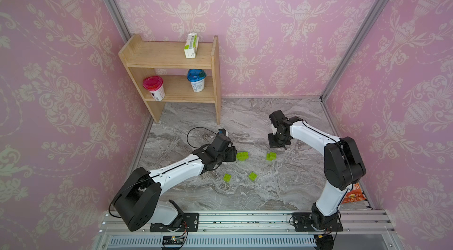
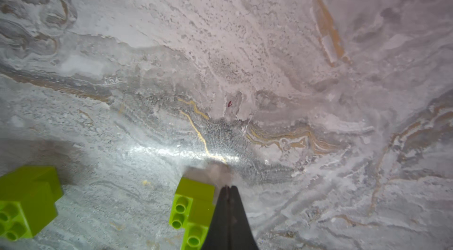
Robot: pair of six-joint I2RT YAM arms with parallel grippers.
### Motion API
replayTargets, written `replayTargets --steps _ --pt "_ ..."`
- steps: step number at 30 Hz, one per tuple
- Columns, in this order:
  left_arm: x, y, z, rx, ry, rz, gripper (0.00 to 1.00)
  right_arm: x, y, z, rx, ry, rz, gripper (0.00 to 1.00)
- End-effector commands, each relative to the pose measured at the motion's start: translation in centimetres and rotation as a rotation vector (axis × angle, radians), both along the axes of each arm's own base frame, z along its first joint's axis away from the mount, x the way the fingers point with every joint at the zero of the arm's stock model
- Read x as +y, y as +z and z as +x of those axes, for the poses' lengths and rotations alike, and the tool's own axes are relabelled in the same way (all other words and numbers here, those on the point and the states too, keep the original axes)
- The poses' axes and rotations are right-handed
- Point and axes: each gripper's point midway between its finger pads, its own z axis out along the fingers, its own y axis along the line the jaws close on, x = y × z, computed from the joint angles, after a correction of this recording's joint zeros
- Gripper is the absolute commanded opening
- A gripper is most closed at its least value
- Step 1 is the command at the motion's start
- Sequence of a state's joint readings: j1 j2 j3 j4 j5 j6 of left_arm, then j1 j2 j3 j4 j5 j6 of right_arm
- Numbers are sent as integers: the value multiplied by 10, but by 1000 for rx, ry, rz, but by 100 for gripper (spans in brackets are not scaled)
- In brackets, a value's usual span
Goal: Assemble the letter v with lego
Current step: Adjust the lego brick at the center of the board, then pick up the lego brick from the center of the board.
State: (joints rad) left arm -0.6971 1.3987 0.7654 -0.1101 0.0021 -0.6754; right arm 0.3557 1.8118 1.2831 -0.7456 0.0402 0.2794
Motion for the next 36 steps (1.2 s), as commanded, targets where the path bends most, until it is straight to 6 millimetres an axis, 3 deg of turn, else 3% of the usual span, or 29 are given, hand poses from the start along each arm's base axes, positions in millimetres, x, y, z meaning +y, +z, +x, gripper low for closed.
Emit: replayTargets --steps 1,6,13,17,19,20,22,24,25,28,36 --pt "-4 -7 -4 33 17 -109 62 7 2 6 -34 55 22 0" --pt "-4 -15 -2 57 40 -206 57 8 -8 -9 15 71 36 0" --pt "0 -14 1 61 43 -224 56 3 -26 -58 131 16 88 0" --pt "-2 -15 0 74 20 -241 56 19 -17 -82 167 3 226 0" --pt "-6 -15 -1 89 -3 -282 57 -2 -9 -86 137 -19 122 0" --pt "-8 -14 -2 93 -13 -301 58 -13 -4 -86 119 -21 66 7" --pt "-11 -13 -1 99 -30 -337 60 -23 7 -88 78 -9 23 43" --pt "-15 -11 1 96 -40 -377 61 -18 15 -91 54 4 46 63" --pt "-17 -10 2 98 -44 -399 61 -14 18 -94 47 7 50 68" --pt "-22 -10 5 103 -49 -448 61 1 16 -99 44 15 37 75" --pt "-21 -25 4 131 -27 -444 61 19 -9 -85 63 -19 -5 72"
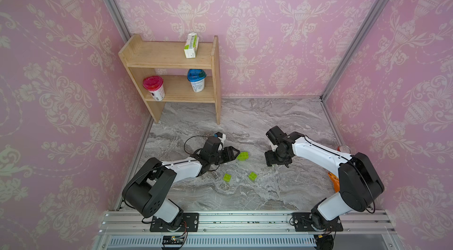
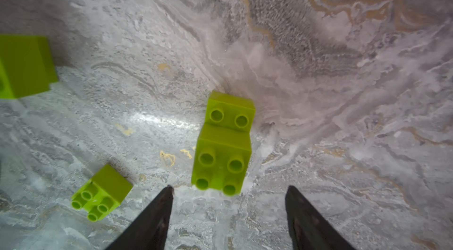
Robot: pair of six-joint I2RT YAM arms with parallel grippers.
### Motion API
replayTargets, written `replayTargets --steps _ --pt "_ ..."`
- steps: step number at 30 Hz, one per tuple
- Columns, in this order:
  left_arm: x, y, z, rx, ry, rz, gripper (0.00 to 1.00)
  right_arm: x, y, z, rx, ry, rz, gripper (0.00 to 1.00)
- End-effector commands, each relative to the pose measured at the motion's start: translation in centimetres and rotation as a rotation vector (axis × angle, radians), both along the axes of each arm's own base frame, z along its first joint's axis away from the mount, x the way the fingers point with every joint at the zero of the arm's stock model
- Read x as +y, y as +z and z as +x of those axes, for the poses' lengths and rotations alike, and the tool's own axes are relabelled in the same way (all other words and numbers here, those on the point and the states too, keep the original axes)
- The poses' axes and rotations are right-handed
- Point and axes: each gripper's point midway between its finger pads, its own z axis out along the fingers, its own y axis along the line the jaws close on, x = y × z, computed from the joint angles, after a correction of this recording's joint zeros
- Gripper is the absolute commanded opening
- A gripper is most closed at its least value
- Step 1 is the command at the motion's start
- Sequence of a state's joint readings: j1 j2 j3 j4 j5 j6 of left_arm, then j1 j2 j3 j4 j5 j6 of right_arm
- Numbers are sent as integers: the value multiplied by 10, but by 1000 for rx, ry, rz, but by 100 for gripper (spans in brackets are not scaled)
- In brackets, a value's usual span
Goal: Assemble the letter v with lego
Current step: Pick up the lego brick from the center of the board.
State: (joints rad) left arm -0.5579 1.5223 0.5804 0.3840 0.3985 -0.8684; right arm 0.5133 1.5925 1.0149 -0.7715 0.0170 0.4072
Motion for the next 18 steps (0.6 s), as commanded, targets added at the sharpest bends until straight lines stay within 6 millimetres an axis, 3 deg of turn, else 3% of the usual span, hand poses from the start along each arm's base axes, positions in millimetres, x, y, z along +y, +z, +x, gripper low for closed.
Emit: replayTargets --steps 1,18 --pt "1 -5 -2 18 9 -25 60 1 -5 12 -16 -59 -22 70" --pt "-2 -22 2 46 24 -42 49 7 -24 29 -13 -67 -51 50"
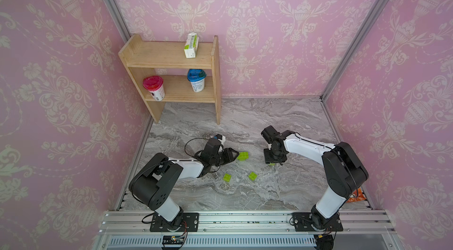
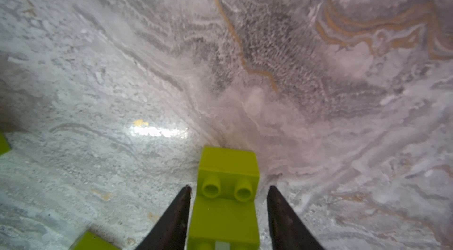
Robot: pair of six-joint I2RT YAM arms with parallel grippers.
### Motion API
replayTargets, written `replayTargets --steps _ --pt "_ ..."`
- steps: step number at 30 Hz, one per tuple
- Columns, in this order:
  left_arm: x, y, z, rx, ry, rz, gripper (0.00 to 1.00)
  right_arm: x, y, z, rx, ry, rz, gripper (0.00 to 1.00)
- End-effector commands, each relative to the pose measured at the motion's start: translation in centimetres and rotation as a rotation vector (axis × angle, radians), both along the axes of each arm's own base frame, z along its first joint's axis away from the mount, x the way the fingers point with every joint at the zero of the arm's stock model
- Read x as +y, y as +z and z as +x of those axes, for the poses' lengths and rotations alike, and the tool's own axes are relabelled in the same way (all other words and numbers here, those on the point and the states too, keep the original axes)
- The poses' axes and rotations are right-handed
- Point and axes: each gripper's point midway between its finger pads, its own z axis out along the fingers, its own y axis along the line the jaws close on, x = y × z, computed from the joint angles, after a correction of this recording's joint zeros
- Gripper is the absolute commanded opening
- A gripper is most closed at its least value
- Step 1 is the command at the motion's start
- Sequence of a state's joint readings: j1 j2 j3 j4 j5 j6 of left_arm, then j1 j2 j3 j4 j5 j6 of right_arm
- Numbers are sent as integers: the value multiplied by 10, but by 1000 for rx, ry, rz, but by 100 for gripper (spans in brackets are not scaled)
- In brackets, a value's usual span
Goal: Assemble the letter v with lego
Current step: Pick up the lego brick from the center of the board, then adjust the lego brick at the center of the board.
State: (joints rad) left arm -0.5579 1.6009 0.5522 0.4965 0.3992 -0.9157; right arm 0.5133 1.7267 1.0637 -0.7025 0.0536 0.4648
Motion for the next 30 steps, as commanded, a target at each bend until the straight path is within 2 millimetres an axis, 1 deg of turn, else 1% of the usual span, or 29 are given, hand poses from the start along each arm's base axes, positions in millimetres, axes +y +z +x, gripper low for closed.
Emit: replayTargets --steps 1,5,7,8,10,11,12,14,16,18,20,23,25,27,30 --pt "0 -5 0 20 0 -18 48 1 -1 6 -10 -4 -20 48" --pt "-1 -7 0 25 0 -21 48 1 -2 5 -3 11 -23 39" --pt "-1 -9 0 29 2 -22 47 1 3 5 -5 34 -23 31" --pt "-1 -9 -1 30 2 -21 47 2 7 5 -7 52 -19 25" --pt "-1 -10 -1 31 3 -24 46 6 16 8 -23 125 0 6" --pt "-1 -10 -1 31 1 -25 46 10 21 10 -34 170 16 2" --pt "-1 -11 -1 34 1 -26 46 17 26 9 -39 237 46 0" --pt "-2 -11 -1 33 2 -31 45 32 36 8 -45 361 112 0" --pt "-2 -10 0 31 2 -33 45 48 47 10 -89 494 173 0" --pt "-2 -12 -1 37 1 -30 45 58 56 11 -128 600 210 1" --pt "-3 -14 -2 49 -2 -30 45 69 71 20 -190 741 226 0" --pt "-4 -17 -2 57 -5 -36 44 77 77 21 -225 934 226 0" --pt "-5 -19 -2 62 -4 -34 44 83 77 17 -230 1065 236 0" --pt "-6 -18 -1 62 -6 -36 43 89 79 16 -241 1171 245 0" --pt "-6 -20 0 66 -7 -37 42 92 81 14 -205 1279 236 0"
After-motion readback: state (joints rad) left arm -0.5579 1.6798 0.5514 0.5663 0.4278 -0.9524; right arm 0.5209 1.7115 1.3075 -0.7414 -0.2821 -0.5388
